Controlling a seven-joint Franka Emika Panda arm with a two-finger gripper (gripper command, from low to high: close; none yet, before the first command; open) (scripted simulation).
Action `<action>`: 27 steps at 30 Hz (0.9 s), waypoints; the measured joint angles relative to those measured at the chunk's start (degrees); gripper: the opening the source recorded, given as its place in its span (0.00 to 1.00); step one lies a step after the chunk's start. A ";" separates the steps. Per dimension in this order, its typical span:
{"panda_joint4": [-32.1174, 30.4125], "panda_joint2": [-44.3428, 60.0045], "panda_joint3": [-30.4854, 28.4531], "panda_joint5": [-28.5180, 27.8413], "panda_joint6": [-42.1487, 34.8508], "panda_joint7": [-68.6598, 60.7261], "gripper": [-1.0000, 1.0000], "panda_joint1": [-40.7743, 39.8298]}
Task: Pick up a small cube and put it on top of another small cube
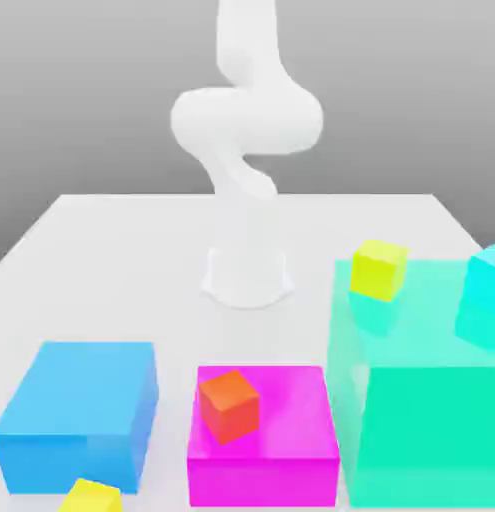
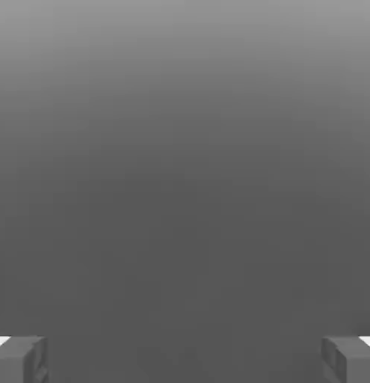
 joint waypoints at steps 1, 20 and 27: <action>0.08 0.37 -1.77 0.16 0.22 -3.11 0.50 1.20; 1.44 12.05 -33.22 3.91 4.56 -58.09 0.50 24.15; 1.89 18.61 -46.03 6.51 6.28 -79.03 0.50 34.80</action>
